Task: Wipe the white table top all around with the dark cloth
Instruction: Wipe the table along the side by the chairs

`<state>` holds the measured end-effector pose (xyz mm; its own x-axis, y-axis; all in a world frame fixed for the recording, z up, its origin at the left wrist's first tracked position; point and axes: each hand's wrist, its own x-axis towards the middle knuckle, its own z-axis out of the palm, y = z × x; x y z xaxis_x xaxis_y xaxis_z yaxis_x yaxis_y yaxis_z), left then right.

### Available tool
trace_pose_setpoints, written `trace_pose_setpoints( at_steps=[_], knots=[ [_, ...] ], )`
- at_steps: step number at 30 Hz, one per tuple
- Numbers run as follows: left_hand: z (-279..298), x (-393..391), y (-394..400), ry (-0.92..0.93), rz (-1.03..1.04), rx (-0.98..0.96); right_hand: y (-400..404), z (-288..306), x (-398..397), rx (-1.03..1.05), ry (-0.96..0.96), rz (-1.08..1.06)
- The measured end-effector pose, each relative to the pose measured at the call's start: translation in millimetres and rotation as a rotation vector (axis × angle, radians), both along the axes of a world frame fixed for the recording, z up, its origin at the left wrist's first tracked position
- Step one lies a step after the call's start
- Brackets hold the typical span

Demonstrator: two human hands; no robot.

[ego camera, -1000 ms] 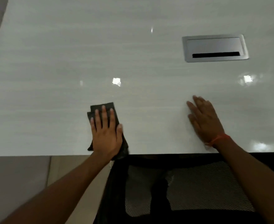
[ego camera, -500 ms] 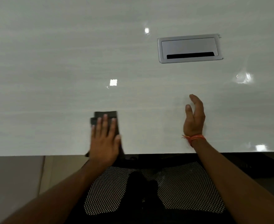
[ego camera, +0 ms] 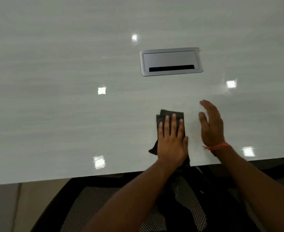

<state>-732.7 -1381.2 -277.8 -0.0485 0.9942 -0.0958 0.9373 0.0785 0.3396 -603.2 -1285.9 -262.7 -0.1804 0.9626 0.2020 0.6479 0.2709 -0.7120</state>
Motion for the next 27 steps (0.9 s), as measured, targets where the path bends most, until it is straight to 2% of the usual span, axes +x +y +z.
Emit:
trace_pose_setpoints(
  at_steps=[3,6,9,12,14,17,19,20,22,24,25,27],
  knots=[
    [-5,-3,-26,0.012,-0.017,0.049,29,-1,73,-0.025,-0.228,0.023],
    [-10,-37,-49,0.068,0.227,0.017,48,-20,119,-0.026,-0.447,0.092],
    [-6,-57,-69,0.174,0.292,-0.038,51,-32,134,0.034,-0.488,0.149],
    [-8,-24,-48,0.192,0.338,0.009,50,-32,138,-0.009,-0.272,0.123],
    [-12,29,-15,0.161,0.235,0.035,52,-30,142,-0.073,-0.099,0.081],
    [-11,130,39,0.03,0.053,0.085,54,-25,145,-0.209,0.169,-0.004],
    [-1,180,69,-0.077,0.059,0.069,58,-13,152,-0.283,0.35,-0.101],
    [3,191,79,-0.161,0.092,0.043,58,-7,155,-0.275,0.367,-0.133],
    [11,185,87,-0.458,0.199,0.008,51,-1,155,-0.17,0.217,-0.059],
    [21,158,82,-0.803,0.295,0.069,33,-5,139,-0.064,-0.013,0.155],
    [28,141,78,-0.895,0.361,0.112,23,-12,126,-0.023,-0.19,0.241],
    [39,109,80,-0.926,0.465,0.189,7,-22,104,0.002,-0.534,0.285]
  ],
)
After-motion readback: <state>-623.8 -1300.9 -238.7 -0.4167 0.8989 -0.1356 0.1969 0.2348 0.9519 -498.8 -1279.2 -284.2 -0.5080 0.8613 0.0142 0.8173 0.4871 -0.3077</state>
